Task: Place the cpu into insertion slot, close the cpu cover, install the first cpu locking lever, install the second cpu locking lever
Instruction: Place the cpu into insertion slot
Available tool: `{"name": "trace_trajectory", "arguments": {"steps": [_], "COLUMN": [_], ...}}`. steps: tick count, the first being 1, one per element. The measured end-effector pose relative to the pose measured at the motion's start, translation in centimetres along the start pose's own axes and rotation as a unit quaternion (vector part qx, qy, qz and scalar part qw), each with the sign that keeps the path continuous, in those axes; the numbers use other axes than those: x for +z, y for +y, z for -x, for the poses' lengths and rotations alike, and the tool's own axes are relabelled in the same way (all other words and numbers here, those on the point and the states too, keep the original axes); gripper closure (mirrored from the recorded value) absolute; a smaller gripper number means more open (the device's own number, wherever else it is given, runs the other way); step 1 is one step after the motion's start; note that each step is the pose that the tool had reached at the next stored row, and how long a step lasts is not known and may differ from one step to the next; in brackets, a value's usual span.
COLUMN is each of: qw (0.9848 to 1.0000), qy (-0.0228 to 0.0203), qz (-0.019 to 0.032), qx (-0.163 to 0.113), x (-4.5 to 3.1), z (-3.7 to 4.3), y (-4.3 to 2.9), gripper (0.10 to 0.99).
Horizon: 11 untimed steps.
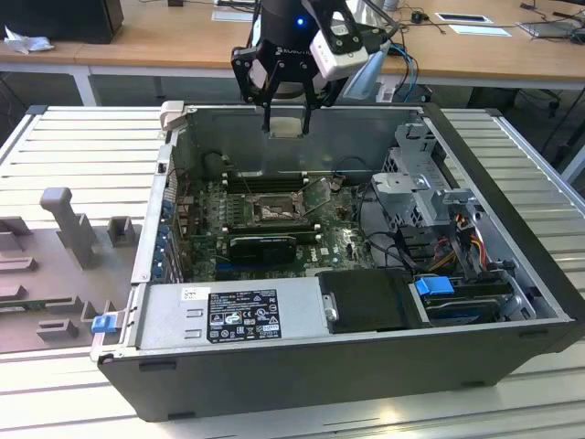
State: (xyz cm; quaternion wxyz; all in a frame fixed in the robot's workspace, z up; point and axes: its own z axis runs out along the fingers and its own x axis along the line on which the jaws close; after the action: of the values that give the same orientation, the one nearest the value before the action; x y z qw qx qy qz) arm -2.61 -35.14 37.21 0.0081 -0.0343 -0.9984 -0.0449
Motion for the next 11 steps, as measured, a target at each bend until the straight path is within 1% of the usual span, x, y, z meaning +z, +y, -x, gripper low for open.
{"name": "trace_trajectory", "arguments": {"steps": [8, 11], "qw": [0.9999, 0.9998], "qy": [-0.0014, -0.0018], "qz": [0.0003, 0.0005], "qx": [0.016, 0.020], "x": [0.02, 0.28], "z": [0.00, 0.00], "y": [0.00, -0.06], "gripper": [0.545, 0.545]}}
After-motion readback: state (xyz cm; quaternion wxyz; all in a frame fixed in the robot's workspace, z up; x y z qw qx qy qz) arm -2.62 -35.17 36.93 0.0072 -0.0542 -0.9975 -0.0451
